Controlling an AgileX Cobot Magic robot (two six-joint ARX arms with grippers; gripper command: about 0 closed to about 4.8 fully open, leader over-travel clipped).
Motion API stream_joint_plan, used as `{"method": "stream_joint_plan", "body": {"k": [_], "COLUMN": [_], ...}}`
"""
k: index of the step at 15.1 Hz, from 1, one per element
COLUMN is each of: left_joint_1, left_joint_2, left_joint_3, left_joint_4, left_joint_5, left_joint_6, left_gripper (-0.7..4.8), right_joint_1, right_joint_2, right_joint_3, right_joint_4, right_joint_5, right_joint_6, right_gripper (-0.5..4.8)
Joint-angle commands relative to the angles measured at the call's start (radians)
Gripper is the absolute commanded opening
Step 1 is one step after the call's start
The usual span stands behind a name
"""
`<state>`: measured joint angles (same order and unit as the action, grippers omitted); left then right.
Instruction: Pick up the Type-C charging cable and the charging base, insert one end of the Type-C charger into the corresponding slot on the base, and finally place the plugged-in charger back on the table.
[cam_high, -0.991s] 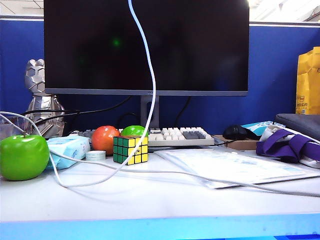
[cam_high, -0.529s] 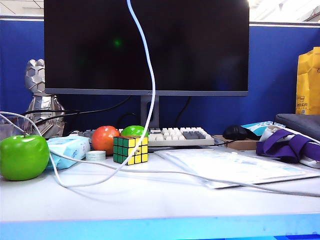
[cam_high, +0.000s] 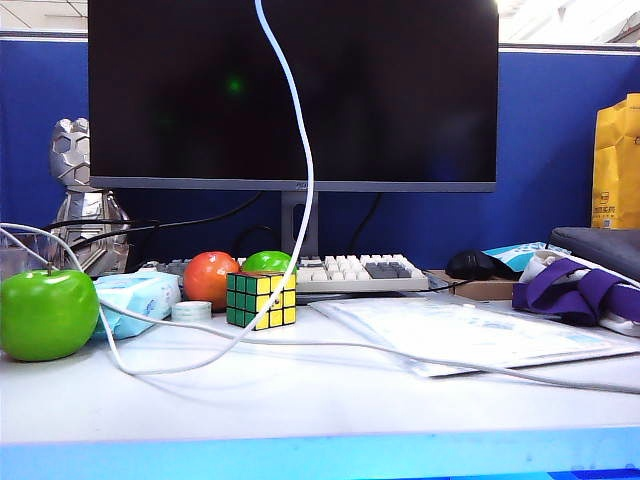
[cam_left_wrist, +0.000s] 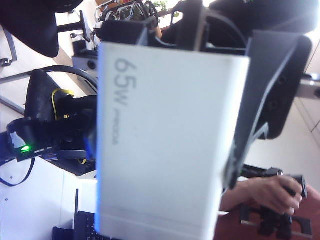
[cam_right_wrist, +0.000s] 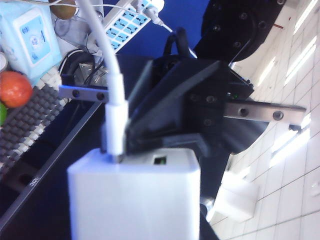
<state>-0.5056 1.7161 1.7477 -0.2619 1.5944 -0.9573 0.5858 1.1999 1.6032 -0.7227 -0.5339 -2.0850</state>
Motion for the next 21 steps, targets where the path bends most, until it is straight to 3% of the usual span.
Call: {"method": "stream_joint_plan", "body": {"k": [1, 8, 11, 13, 15, 21], "left_joint_1": [0.014, 0.035, 0.050, 0.055, 0.055, 0.084], "left_joint_2": [0.009, 0.009, 0.009, 0.010, 0.010, 0.010], "left_joint_3": [0.009, 0.009, 0.009, 0.009, 0.009, 0.008], "left_joint_4": [0.086, 0.084, 0.066, 0.034, -0.016, -0.256], "left_joint_5": [-0.105, -0.090, -0.142, -0.164, -0.191, -0.374], "left_joint_6": [0.008, 0.095, 0.189, 0.257, 0.304, 0.407], "left_gripper": [0.87, 0.89, 0.83, 0.79, 0.79, 0.75], "right_joint_1": [0.032, -0.030, -0.055, -0.074, -0.077, -0.076], "right_joint_2": [-0.009, -0.021, -0.014, -0.008, 0.002, 0.024], "right_joint_3": [-0.008, -0.008, -0.008, -0.008, -0.008, -0.008], "right_joint_4": [-0.141, -0.153, -0.156, -0.162, -0.167, -0.189], "right_joint_5": [-0.151, -0.043, 0.084, 0.171, 0.219, 0.243], "right_joint_6": [0.010, 0.022, 0.258, 0.488, 0.599, 0.908], "right_gripper": [-0.04, -0.04, -0.04, -0.04, -0.04, -0.04]}}
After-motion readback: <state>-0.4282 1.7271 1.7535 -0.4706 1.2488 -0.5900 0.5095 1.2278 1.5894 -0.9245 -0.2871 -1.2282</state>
